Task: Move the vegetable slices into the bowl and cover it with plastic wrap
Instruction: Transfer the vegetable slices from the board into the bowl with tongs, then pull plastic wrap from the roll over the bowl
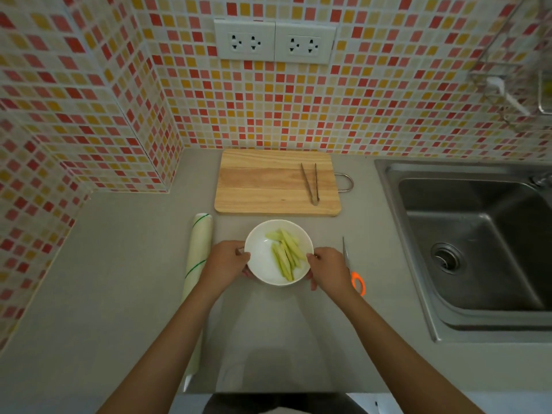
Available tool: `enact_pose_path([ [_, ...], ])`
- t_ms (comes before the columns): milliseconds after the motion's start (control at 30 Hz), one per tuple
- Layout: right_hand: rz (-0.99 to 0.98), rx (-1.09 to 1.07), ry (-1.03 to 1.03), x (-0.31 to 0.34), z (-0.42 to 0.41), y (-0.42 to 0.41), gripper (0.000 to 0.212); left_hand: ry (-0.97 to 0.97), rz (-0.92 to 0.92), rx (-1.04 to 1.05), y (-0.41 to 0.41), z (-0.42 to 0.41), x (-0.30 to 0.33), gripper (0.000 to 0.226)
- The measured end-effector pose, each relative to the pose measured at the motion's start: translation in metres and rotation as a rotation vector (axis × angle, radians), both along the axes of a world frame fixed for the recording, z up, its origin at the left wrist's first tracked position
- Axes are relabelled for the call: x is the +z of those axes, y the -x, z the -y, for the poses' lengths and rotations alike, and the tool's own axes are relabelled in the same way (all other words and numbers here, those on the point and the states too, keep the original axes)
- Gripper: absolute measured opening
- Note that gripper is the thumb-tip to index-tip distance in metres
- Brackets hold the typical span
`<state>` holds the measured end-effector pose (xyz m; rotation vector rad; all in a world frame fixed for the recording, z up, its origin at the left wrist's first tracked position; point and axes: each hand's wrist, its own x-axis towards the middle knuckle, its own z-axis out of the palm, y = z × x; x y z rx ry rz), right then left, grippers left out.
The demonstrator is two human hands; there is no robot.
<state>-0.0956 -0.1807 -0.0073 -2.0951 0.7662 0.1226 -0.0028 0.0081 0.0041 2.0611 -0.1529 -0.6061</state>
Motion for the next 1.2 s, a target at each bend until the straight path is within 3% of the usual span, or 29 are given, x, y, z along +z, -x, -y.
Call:
enact_pose_path([
  [500,0.025,-0.042,-0.042,-0.005,-0.021,0.037,0.034,-0.046,0.034,-0.032,0.029,-0.012,-0.010,0.035],
  [700,0.040,-0.071,-0.069,-0.007,-0.020,0.040,0.029,-0.020,0.018,-0.020,0.028,-0.017,-0.012,0.019],
  [867,0.049,-0.123,-0.050,-0.009,-0.015,0.041,0.032,-0.346,0.476,0.245,0.023,-0.047,-0.014,0.028],
  [900,0.055,-0.137,-0.030,-0.008,-0.014,0.041,0.035,-0.417,0.497,0.277,0.022,-0.055,-0.015,0.031],
  [1033,0.086,-0.178,0.118,-0.007,-0.011,0.038,0.039,-0.609,0.268,0.251,0.016,-0.076,-0.032,0.044],
  [1200,0.124,-0.187,0.141,-0.004,-0.012,0.036,0.038,-0.434,0.107,0.231,0.006,-0.082,-0.044,0.046],
])
